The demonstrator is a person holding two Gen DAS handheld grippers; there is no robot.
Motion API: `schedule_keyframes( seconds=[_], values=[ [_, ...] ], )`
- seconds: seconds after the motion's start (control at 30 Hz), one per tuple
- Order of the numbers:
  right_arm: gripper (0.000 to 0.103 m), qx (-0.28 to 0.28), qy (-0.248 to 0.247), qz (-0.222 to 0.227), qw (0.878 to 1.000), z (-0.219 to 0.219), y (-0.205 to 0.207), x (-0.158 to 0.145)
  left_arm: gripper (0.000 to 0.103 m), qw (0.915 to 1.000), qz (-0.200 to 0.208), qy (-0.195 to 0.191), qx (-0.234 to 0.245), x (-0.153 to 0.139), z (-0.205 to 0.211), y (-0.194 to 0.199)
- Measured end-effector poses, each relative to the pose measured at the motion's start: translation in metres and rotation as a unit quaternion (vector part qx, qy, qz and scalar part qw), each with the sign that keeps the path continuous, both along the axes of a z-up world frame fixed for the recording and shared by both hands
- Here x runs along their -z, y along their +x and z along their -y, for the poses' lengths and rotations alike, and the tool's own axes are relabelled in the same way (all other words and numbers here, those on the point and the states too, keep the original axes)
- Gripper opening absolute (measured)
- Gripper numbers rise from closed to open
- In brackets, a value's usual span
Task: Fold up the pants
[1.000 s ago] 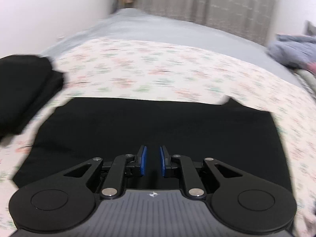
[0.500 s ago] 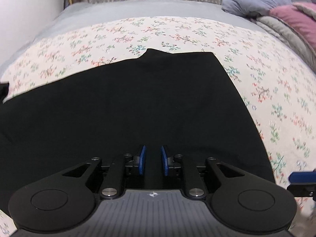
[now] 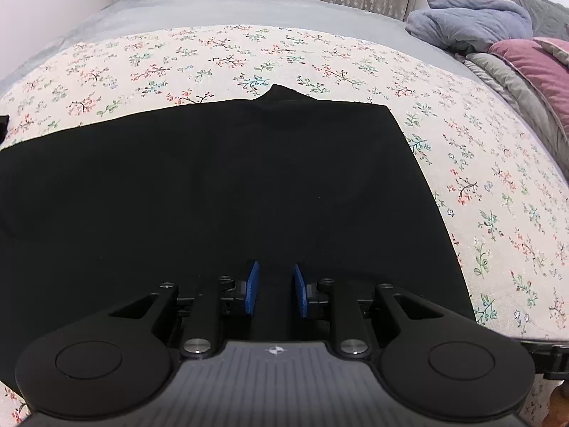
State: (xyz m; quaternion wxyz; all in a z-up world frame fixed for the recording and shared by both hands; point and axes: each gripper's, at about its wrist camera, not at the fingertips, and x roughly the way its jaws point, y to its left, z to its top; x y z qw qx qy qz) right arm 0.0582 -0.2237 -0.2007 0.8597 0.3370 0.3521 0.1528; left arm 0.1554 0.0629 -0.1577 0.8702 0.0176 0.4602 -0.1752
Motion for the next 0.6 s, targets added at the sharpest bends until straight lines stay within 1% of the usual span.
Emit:
schedule_keyframes(
  seconds=[0.07, 0.13, 0.3, 0.37, 0.4, 0.43, 0.53, 0.6],
  values=[
    [0.028, 0.006, 0.026, -0.002, 1.000, 0.002, -0.002, 0.004, 0.028, 1.0000, -0.002, -0.003, -0.001, 0.000, 0.000, 0.000],
    [0.021, 0.012, 0.048, -0.003, 0.999, 0.005, -0.004, 0.010, 0.028, 1.0000, -0.001, -0.001, 0.000, 0.000, 0.000, -0.001],
    [0.020, 0.024, 0.097, 0.004, 0.995, 0.008, -0.009, 0.018, 0.028, 1.0000, 0.000, -0.001, -0.002, 0.001, 0.000, 0.000],
    [0.013, 0.034, 0.111, 0.006, 0.993, 0.005, -0.010, 0.022, 0.028, 1.0000, -0.005, -0.001, -0.003, -0.001, 0.000, 0.002],
    [0.007, 0.044, 0.104, 0.007, 0.994, 0.003, -0.012, 0.022, 0.030, 0.9999, -0.011, -0.005, -0.004, -0.002, 0.000, 0.004],
    [0.005, 0.051, 0.084, 0.009, 0.995, 0.000, -0.014, 0.020, 0.033, 0.9998, -0.016, -0.011, -0.002, -0.005, -0.001, 0.006],
    [0.004, 0.061, 0.017, 0.026, 0.998, -0.015, -0.018, 0.009, 0.035, 0.9993, -0.016, -0.031, 0.015, -0.016, 0.006, 0.008],
    [0.004, 0.064, -0.016, 0.047, 0.997, -0.024, -0.024, -0.002, 0.040, 0.9985, 0.003, -0.033, 0.043, -0.028, 0.019, 0.003]
  ],
)
